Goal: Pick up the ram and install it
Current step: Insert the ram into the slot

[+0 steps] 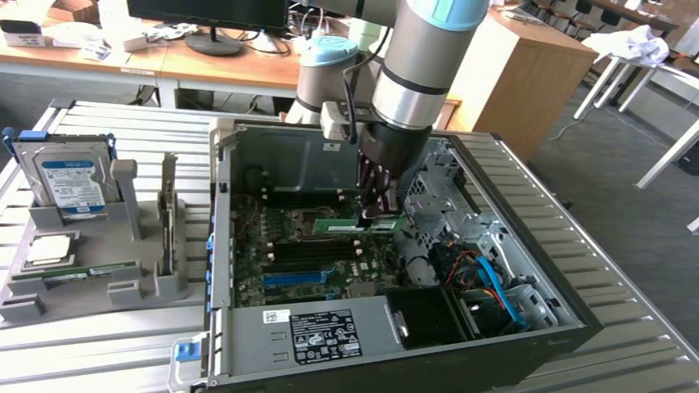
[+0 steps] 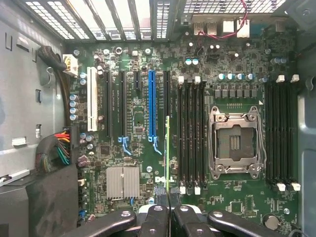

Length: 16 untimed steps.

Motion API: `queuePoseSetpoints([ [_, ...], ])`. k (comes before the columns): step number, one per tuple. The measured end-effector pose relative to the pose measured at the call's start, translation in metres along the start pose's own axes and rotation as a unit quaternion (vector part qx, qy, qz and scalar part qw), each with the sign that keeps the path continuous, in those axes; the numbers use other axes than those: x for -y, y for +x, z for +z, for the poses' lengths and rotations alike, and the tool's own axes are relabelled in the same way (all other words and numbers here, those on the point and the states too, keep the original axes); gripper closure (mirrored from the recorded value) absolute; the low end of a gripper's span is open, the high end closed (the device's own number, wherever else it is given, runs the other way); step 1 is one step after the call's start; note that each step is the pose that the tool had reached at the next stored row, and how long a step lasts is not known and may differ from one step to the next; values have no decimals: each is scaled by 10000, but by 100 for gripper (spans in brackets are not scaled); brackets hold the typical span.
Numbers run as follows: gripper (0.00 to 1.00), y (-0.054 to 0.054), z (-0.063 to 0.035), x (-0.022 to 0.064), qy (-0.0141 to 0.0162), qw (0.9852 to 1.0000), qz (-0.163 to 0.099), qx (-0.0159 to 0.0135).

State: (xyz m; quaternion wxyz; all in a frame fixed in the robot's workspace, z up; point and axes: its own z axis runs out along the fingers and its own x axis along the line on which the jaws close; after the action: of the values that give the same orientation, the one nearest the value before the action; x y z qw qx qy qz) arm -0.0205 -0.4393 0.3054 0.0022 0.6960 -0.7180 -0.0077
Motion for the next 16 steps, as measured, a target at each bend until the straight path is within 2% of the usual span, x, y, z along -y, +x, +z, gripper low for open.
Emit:
queuePoseSetpoints([
  [16, 88, 0, 65, 1, 0, 10000, 0, -3],
])
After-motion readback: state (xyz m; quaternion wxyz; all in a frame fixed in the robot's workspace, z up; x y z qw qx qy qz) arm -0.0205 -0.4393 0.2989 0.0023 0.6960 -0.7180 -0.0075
